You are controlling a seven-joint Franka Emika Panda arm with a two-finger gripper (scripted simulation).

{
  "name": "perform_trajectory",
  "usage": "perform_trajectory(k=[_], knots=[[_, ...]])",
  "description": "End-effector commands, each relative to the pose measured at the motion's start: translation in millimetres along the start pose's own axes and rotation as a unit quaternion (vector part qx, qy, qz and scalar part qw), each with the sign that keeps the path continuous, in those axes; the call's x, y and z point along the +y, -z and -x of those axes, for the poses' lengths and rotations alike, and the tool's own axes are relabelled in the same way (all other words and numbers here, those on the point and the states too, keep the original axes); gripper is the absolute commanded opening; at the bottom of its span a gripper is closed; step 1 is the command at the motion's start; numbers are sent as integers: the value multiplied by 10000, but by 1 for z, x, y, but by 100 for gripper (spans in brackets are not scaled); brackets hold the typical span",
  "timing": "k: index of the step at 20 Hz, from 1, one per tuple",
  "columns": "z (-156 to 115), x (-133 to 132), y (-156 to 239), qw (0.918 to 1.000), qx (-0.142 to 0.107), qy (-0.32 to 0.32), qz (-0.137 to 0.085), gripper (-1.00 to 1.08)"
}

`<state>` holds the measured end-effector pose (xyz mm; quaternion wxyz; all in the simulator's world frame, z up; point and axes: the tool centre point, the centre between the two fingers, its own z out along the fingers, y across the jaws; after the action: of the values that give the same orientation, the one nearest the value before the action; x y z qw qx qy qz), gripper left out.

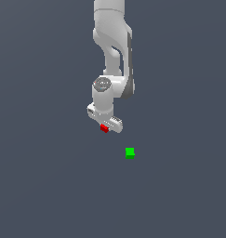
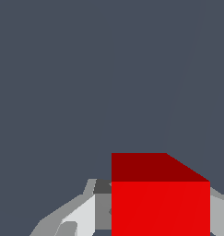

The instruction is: Stack the red cube on top of the green cube.

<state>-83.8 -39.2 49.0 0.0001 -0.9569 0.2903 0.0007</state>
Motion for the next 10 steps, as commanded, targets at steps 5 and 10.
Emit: perform_trajectory(k=[5,10], knots=[[0,0,42,10000,5,-3,-4,-100],[-1,0,64,10000,6,-4,-1,-100]])
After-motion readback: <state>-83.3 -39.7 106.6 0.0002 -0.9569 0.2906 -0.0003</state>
